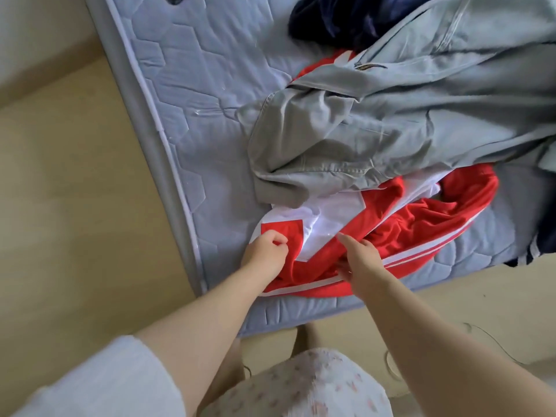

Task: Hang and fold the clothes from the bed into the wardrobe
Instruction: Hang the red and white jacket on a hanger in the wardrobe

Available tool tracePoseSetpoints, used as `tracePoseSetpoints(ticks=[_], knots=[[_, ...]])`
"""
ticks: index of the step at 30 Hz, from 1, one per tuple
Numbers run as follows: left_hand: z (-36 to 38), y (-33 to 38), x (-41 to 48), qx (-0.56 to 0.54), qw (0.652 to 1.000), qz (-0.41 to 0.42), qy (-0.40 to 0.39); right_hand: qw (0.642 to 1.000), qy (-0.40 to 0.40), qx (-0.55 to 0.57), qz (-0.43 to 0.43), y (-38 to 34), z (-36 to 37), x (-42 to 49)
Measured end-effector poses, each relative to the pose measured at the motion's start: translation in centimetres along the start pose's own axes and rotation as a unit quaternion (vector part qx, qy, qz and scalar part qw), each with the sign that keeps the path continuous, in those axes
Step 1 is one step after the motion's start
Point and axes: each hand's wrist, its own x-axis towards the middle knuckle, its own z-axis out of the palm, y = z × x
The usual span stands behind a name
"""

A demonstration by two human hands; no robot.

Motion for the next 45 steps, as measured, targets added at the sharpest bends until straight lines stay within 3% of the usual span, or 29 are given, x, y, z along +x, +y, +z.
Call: tracePoseSetpoints(ticks=[5, 11, 15, 22, 25, 28, 30, 32, 34, 36, 40, 42, 45], knots=[[0.2, -0.8, -1.5, 0.004, 1.0, 0.003, -0.013, 0.996, -0.022, 0.082, 0.015, 0.3, 0.2, -1.5], [-1.0, 0.4, -5.1, -0.018, 0.999, 0.041, 0.018, 0.988, -0.018, -0.003, -0.151, -1.3, 0.5, -6.6], [-2.5, 2.0, -8.6, -0.049, 0.994, 0.087, 0.044, 0.976, 0.007, 0.081, -0.201, -2.8, -0.4, -11.8], [-7.9, 6.7, -17.3, -0.128, 0.968, 0.212, 0.039, 0.951, -0.06, 0.005, -0.303, -6.2, -3.2, -21.8], [-10.9, 9.0, -21.5, -0.065, 0.938, 0.338, 0.034, 0.933, -0.091, -0.029, -0.347, -8.8, -4.2, -27.0], [-13.3, 11.5, -25.1, 0.079, 0.87, 0.485, 0.04, 0.911, -0.14, -0.051, -0.384, -11.1, -5.6, -31.9], [-14.6, 13.4, -27.2, 0.149, 0.83, 0.535, 0.05, 0.894, -0.161, -0.072, -0.412, -12.2, -6.7, -34.9], [-15.6, 15.6, -29.2, 0.17, 0.813, 0.554, 0.055, 0.877, -0.17, -0.081, -0.441, -13.2, -7.7, -37.5], [-16.2, 17.1, -31.0, 0.182, 0.811, 0.553, 0.057, 0.869, -0.153, -0.066, -0.465, -13.7, -8.4, -39.2], [-16.2, 17.9, -32.2, 0.153, 0.834, 0.526, 0.069, 0.859, -0.118, -0.055, -0.495, -13.9, -8.9, -40.0], [-16.3, 18.1, -33.6, -0.049, 0.88, 0.456, 0.123, 0.837, -0.081, -0.055, -0.539, -12.7, -9.1, -40.2], [-17.0, 17.8, -34.0, -0.139, 0.896, 0.403, 0.122, 0.843, -0.082, -0.071, -0.527, -11.4, -8.5, -39.2], [-18.7, 16.5, -34.1, -0.248, 0.893, 0.358, 0.112, 0.863, -0.057, -0.119, -0.489, -9.4, -6.4, -37.6]])
